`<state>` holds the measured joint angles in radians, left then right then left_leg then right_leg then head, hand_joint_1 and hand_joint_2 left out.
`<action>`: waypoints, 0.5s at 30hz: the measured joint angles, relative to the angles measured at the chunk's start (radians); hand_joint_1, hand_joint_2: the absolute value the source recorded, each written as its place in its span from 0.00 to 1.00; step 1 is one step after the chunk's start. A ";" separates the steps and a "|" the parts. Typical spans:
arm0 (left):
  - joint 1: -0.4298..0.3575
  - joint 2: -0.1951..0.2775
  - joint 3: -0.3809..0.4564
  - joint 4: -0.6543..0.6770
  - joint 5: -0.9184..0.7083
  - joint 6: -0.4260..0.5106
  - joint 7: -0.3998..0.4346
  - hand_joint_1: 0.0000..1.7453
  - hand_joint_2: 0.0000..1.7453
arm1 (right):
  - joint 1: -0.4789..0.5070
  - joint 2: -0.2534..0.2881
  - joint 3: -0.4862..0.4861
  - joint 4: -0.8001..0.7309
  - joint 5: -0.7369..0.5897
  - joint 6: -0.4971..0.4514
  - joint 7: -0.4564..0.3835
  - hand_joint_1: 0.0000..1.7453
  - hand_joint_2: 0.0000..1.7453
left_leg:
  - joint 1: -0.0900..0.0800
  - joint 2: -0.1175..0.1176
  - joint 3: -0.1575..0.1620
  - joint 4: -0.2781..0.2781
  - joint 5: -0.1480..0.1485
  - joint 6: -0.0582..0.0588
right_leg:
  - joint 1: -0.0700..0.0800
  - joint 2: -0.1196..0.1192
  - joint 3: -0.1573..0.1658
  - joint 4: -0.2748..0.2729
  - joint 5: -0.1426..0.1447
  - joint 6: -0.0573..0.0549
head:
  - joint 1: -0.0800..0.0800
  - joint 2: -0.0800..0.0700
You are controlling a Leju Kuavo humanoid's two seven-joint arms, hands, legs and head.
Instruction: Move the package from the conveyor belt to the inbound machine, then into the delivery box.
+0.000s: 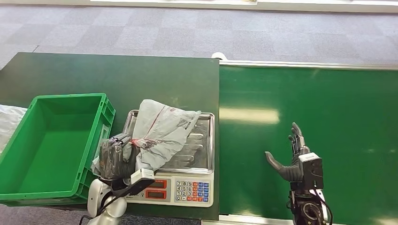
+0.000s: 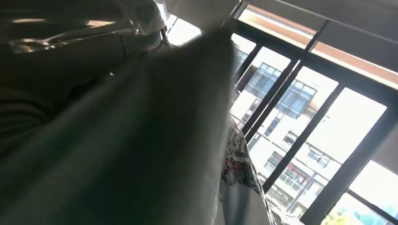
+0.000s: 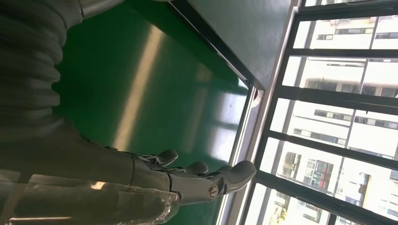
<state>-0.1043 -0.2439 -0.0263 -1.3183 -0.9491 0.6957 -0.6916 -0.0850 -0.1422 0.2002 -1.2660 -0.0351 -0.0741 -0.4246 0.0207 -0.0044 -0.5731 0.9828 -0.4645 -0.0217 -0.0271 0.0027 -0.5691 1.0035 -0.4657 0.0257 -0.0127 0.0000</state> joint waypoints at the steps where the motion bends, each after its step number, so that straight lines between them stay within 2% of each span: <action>1: 0.004 -0.001 0.003 -0.019 0.008 0.000 -0.001 1.00 0.00 | -0.004 0.000 0.002 0.005 -0.001 0.002 0.000 0.00 1.00 | 0.000 0.000 0.000 0.000 0.000 0.000 | 0.000 0.000 0.000 0.000 0.000 0.000 | 0.000 0.000; 7: 0.032 -0.002 0.008 -0.179 0.070 0.000 -0.004 1.00 0.00 | -0.031 -0.002 0.017 0.036 -0.020 0.004 -0.014 0.00 1.00 | 0.000 0.000 -0.002 0.000 0.000 0.000 | 0.000 0.000 -0.002 0.000 0.000 0.000 | 0.000 0.000; 15: 0.021 -0.002 0.024 -0.442 0.083 0.000 -0.006 1.00 0.00 | -0.053 -0.009 0.039 0.065 -0.050 -0.002 -0.024 0.00 1.00 | 0.000 -0.001 -0.002 0.000 0.000 0.000 | 0.000 0.000 -0.002 0.000 0.000 0.000 | 0.000 0.000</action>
<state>-0.0835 -0.2464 -0.0022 -1.7602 -0.8659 0.6959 -0.6977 -0.1380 -0.1514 0.2391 -1.2009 -0.0846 -0.0758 -0.4490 0.0207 -0.0049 -0.5753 0.9828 -0.4644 -0.0217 -0.0270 0.0027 -0.5712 1.0036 -0.4656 0.0257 -0.0127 0.0000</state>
